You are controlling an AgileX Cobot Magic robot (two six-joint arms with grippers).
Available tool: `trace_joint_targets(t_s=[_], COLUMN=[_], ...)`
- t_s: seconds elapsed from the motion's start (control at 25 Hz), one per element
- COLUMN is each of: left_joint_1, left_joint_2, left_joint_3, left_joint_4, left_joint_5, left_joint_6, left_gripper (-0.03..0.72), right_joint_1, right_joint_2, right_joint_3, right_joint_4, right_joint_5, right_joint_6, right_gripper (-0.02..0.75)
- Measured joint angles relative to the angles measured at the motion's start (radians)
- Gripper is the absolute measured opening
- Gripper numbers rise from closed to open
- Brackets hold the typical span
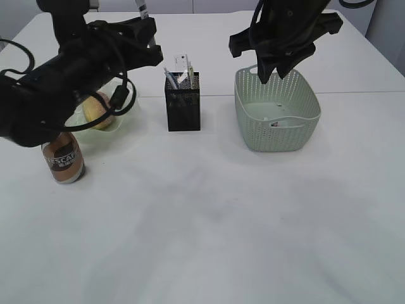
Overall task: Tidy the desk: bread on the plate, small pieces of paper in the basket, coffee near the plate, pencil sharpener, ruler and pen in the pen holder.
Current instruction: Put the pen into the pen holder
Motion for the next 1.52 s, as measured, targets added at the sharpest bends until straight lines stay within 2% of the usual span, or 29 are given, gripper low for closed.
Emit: trace_joint_targets(t_s=[0.32,0.64,1.08,1.52], left_joint_1=[0.007,0.007,0.041,0.049], left_joint_2=[0.218,0.376,0.481,0.501], left_joint_3=[-0.287,-0.475,-0.569,-0.593], left_joint_4=[-0.002,-0.002,0.002,0.038], left_joint_5=[0.061,0.154,0.208,0.254], left_joint_6=[0.000,0.000,0.000,-0.029], left_gripper=[0.076,0.076,0.078,0.078], right_joint_1=[0.000,0.000,0.000,0.000], right_joint_2=[0.000,0.000,0.000,0.000], right_joint_3=[0.000,0.000,0.000,0.000], right_joint_4=[-0.034,-0.047,-0.080,-0.082], right_joint_5=[-0.033,-0.060,-0.073,-0.105], right_joint_6=[0.000,0.000,-0.002,-0.002], right_gripper=[0.238,0.239,0.239,0.238])
